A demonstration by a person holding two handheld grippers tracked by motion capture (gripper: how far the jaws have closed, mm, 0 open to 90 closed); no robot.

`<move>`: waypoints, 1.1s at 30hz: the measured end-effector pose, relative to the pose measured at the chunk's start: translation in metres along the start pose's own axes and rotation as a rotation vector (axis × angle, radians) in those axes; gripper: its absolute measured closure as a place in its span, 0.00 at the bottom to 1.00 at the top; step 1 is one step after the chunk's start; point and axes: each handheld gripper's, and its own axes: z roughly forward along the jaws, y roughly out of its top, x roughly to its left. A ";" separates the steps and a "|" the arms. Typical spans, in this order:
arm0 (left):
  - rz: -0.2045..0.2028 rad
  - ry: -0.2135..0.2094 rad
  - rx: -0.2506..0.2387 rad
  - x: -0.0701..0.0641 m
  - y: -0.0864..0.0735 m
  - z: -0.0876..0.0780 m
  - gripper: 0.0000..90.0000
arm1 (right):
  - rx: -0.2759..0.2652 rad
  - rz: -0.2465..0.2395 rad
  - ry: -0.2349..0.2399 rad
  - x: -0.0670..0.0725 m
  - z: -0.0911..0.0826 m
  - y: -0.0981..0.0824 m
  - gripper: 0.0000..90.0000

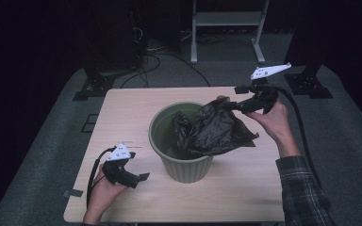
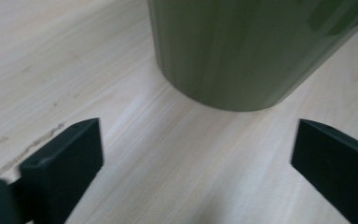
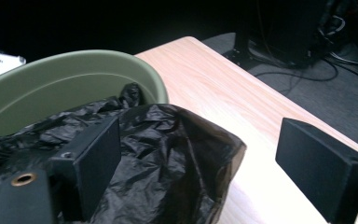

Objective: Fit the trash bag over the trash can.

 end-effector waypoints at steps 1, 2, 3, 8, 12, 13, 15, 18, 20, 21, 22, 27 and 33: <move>0.004 0.000 -0.005 0.000 0.003 -0.004 0.05 | -0.007 -0.005 0.003 0.001 -0.001 0.000 0.14; 0.007 -0.006 -0.007 0.000 0.007 -0.009 0.06 | -0.009 -0.005 -0.002 0.001 -0.002 -0.001 0.14; 0.006 -0.023 -0.018 0.000 0.011 -0.014 0.10 | -0.009 -0.004 0.001 0.001 -0.002 -0.001 0.14; 0.022 -0.085 -0.079 0.001 0.033 -0.036 0.25 | -0.004 -0.002 -0.003 0.001 -0.004 0.000 0.14; 0.048 -0.129 -0.098 0.001 0.054 -0.049 0.33 | -0.006 0.001 -0.004 -0.001 -0.005 0.000 0.14; 0.052 -0.144 -0.103 0.000 0.059 -0.051 0.35 | -0.007 0.001 -0.007 -0.001 -0.005 0.000 0.14; 0.064 -0.167 -0.114 0.000 0.069 -0.056 0.38 | -0.005 -0.001 -0.006 -0.001 -0.006 0.001 0.14; 0.084 -0.191 -0.126 0.000 0.083 -0.060 0.44 | -0.003 0.001 -0.006 -0.001 -0.006 0.001 0.14; 0.095 -0.214 -0.133 0.000 0.093 -0.062 0.47 | -0.001 0.000 -0.008 -0.001 -0.006 0.001 0.14; 0.103 -0.220 -0.139 -0.001 0.099 -0.062 0.48 | -0.001 0.000 -0.008 -0.001 -0.007 0.002 0.14; 0.114 -0.221 -0.139 -0.002 0.104 -0.063 0.48 | -0.002 0.000 -0.008 -0.001 -0.007 0.002 0.14; 0.160 -0.225 -0.141 -0.009 0.129 -0.061 0.47 | 0.000 0.001 -0.007 -0.001 -0.007 0.002 0.14; 0.213 -0.268 -0.153 -0.024 0.155 -0.050 0.42 | 0.003 0.003 -0.005 -0.001 -0.006 0.002 0.14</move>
